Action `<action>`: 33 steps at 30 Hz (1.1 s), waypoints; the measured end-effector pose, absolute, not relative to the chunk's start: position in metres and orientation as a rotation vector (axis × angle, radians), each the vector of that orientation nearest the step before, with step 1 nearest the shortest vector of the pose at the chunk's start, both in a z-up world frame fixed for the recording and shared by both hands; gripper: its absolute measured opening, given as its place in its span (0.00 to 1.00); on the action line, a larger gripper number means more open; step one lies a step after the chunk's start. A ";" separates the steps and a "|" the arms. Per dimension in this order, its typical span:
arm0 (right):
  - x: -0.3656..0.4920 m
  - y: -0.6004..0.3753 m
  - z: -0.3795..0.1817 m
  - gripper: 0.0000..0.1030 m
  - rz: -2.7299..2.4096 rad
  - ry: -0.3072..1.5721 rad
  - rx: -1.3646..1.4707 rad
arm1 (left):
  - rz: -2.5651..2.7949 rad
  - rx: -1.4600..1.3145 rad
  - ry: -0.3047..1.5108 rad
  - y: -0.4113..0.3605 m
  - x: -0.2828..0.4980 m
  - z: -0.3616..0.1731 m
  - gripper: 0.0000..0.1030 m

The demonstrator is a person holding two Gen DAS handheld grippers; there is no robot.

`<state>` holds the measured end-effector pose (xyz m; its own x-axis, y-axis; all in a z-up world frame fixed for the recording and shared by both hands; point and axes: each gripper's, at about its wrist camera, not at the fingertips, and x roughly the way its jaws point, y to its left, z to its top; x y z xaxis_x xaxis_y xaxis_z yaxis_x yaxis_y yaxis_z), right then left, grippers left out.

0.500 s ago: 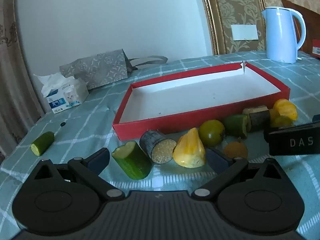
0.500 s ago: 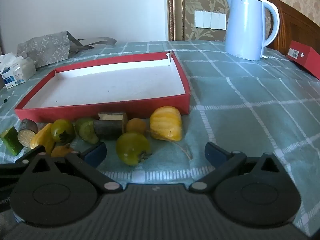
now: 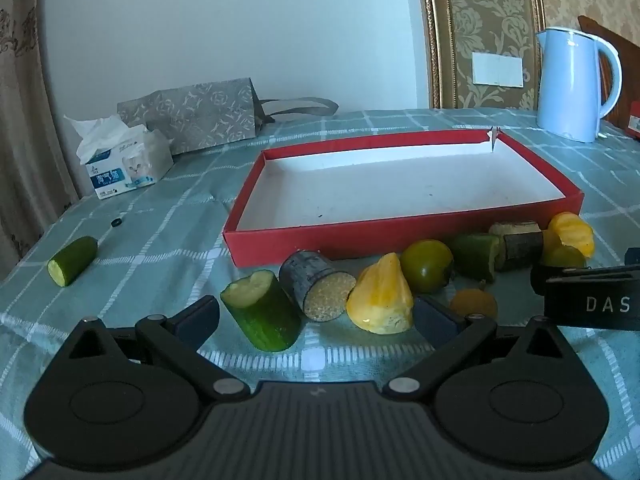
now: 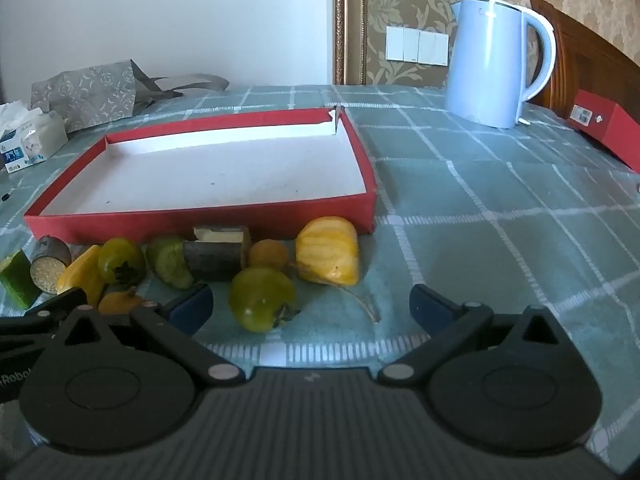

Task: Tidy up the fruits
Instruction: 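Move the left tool toward the cut cucumber piece in the row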

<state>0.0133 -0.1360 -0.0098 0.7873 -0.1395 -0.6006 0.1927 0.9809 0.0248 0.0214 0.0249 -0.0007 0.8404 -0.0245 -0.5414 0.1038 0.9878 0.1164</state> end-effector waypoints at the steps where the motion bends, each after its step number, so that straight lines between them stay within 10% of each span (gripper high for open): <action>1: 0.013 -0.137 -0.010 1.00 -0.179 0.639 0.088 | -0.069 0.143 0.569 0.020 0.017 0.001 1.00; 33: 0.005 -0.140 -0.010 1.00 -0.166 0.601 0.107 | -0.008 0.096 0.602 0.048 0.019 -0.004 1.00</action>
<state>0.0048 -0.1399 -0.0103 0.8122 -0.1242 -0.5700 0.1862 0.9812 0.0515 0.0186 0.0479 -0.0039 0.8242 0.0210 -0.5659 0.0352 0.9955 0.0882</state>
